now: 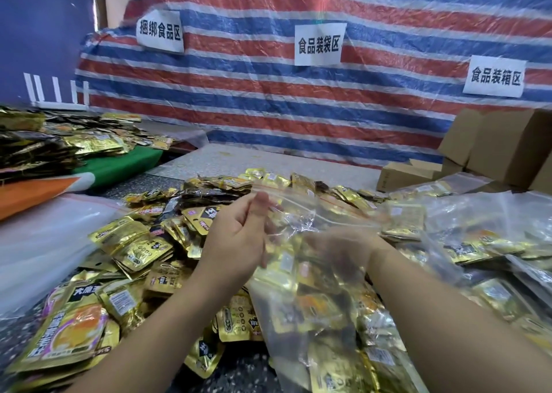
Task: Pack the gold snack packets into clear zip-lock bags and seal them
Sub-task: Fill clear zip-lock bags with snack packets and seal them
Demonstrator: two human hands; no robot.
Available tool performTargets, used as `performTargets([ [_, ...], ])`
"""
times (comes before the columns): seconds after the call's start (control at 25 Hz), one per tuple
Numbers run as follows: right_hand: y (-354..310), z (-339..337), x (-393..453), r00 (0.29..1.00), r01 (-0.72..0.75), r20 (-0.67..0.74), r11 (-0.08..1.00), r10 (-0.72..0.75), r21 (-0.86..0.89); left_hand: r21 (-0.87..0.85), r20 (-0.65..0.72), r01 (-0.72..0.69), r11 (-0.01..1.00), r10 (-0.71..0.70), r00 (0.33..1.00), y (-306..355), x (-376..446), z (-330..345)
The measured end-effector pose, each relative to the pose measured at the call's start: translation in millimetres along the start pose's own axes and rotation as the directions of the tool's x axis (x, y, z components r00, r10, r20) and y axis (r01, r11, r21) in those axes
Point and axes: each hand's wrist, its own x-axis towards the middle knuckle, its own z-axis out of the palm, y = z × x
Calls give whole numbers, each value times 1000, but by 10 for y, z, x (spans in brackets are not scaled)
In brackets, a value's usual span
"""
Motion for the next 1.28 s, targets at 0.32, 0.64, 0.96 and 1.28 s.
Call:
performTargets([
  [0.32,-250,46,2,992,18,-125,998,-10,59,-69,-32,97,993,-99,995,-27,49,-26],
  [0.64,-288,-413,-125,918,-39,-370,897,-142,-440,-116,23,122,986,-121,992,15,44,-13],
  [0.96,-529,-853,-942,790,536,-294,375,-538,756,-160,45,151,976,-145,988,-22,52,-11],
  [1.28,-557,-475,-1002,665,662,-193,451,-721,598,-205,-2,119,972,-122,993,39,47,-5],
])
